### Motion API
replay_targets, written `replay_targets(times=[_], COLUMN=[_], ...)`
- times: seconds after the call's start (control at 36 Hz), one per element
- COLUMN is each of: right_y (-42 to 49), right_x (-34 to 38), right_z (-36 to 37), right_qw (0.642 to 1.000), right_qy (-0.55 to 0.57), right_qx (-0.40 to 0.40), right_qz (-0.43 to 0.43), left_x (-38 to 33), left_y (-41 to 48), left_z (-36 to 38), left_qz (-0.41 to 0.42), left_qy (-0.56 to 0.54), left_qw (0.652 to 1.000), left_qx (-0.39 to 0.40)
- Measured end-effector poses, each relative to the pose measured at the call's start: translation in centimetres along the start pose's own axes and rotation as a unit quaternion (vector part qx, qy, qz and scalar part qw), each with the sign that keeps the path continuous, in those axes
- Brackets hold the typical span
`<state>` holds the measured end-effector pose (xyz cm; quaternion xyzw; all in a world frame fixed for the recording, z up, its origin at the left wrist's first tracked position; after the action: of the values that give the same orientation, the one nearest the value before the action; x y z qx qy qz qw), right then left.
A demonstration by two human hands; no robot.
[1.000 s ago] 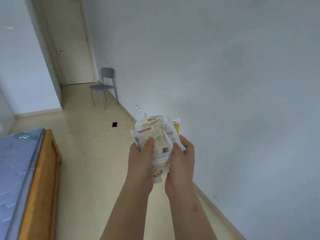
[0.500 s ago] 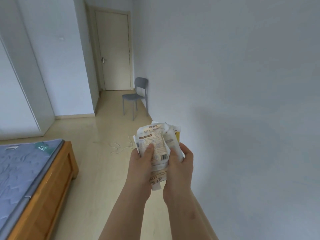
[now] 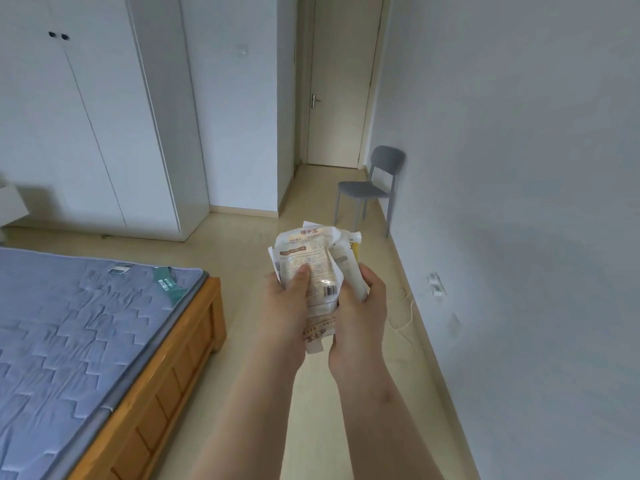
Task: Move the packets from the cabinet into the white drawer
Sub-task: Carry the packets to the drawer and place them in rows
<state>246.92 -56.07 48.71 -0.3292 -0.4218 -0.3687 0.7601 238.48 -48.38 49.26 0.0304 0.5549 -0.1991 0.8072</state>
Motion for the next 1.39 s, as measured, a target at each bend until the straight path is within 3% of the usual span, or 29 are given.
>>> replay_targets(times=[0.19, 0.42, 0.75, 0.97, 1.39], right_y=[11.8, 24.6, 49.8, 59.3, 73.8], right_x=[1.1, -1.9, -1.1, -7.7, -17.8], right_z=[10.0, 16.7, 30.6, 43.1, 73.3], right_qw=[1.0, 0.999, 0.99, 0.975, 0.959], right_qy=[0.004, -0.031, -0.063, -0.109, -0.114], right_qx=[0.015, 0.022, 0.127, 0.187, 0.256], right_qz=[-0.027, -0.002, -0.015, 0.046, 0.032], left_x=[-4.7, -4.2, -6.2, -9.1, -20.9], left_y=[14.4, 28.7, 54.4, 68.6, 97.6], left_z=[2.5, 3.9, 11.8, 6.3, -6.1], left_qz=[0.012, -0.008, 0.016, 0.029, 0.076], left_qy=[-0.033, -0.042, -0.077, -0.072, -0.074], left_qw=[0.999, 0.999, 0.995, 0.985, 0.97], left_qx=[0.005, -0.026, -0.058, -0.157, -0.218])
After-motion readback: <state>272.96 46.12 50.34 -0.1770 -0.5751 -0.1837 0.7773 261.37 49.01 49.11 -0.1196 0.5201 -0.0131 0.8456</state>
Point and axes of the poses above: each hand's wrist, its own y-axis towards the middle knuckle, its own z-axis out of the palm, x = y × z, the point moved 9 cm from there along y, towards the middle knuckle, and after that the axes turned 4 degrees about -x, right-handed, at the moved point
